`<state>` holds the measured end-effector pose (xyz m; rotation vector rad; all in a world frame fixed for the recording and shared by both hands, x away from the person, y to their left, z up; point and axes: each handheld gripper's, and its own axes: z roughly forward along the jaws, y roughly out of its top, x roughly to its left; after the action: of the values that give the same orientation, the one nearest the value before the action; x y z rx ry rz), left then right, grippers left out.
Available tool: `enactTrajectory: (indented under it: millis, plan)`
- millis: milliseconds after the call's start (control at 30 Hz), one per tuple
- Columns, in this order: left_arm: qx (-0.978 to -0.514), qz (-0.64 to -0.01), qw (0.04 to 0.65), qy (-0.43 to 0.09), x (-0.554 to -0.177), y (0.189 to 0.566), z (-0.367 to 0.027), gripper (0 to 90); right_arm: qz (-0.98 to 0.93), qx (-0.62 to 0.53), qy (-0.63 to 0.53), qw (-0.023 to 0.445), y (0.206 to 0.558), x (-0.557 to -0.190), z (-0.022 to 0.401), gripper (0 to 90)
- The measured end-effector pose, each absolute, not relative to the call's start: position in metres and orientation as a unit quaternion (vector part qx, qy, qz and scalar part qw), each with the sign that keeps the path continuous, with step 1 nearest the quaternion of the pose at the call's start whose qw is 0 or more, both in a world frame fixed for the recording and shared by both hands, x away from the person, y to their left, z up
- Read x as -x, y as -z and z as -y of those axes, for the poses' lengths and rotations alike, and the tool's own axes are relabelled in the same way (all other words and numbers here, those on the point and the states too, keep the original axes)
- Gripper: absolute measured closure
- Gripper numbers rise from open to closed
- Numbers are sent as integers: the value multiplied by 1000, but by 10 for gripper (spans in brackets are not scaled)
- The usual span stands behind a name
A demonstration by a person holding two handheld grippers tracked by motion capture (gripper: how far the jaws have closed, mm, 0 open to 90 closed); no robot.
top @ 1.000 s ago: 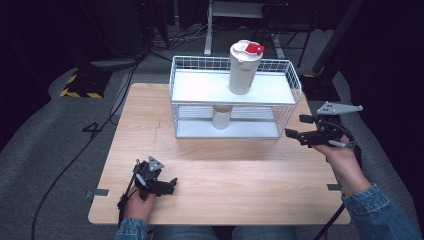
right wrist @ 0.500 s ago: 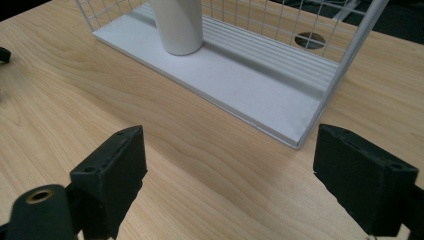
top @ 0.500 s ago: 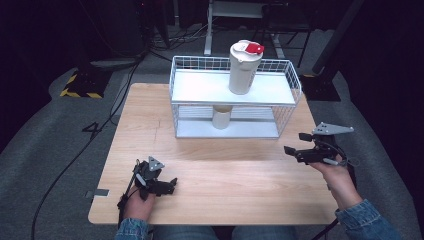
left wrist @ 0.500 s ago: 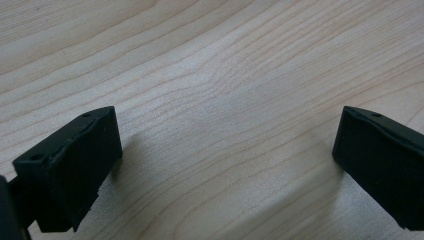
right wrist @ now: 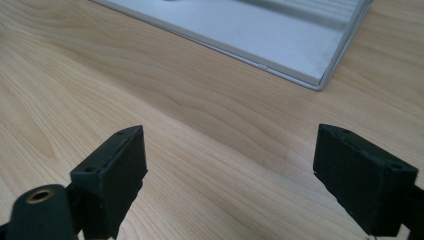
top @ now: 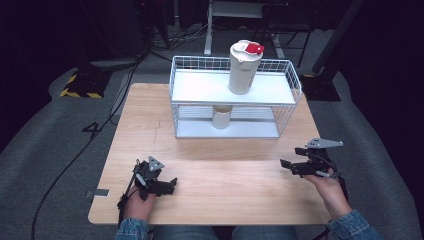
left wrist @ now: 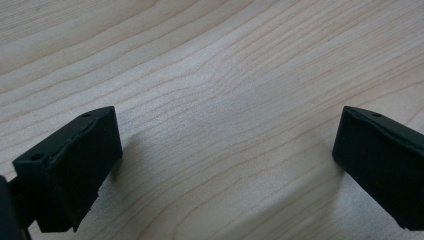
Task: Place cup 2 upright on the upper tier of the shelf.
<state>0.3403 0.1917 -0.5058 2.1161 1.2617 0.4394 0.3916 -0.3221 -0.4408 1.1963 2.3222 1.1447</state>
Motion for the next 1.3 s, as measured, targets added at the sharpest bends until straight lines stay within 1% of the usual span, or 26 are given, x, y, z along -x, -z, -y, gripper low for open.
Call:
enactTrajectory:
  millis: [233,533,733,933,1067,1167,1300]
  plan:
    - [-803,-479,314,-167,-340,506,-192,1,-814,-418,-376,144,460,-391,317,140]
    - [-803,-479,314,-167,-340,506,-192,1,-808,-429,-378,140,478,-386,318,140]
    - [-803,-479,314,-167,-340,506,-192,1,-801,-437,-375,163,489,-382,317,138]
    - [-803,-479,314,-167,-340,506,-192,1,-805,-441,-358,174,499,-382,313,129]
    - [-803,-479,314,-167,-340,506,-192,1,-805,-442,-347,191,505,-383,309,87]
    - [-803,-479,314,-167,-340,506,-192,1,-807,-444,-337,193,505,-384,306,9]
    - [-803,-479,314,-167,-340,506,-192,1,-804,-455,-332,192,506,-386,306,0]
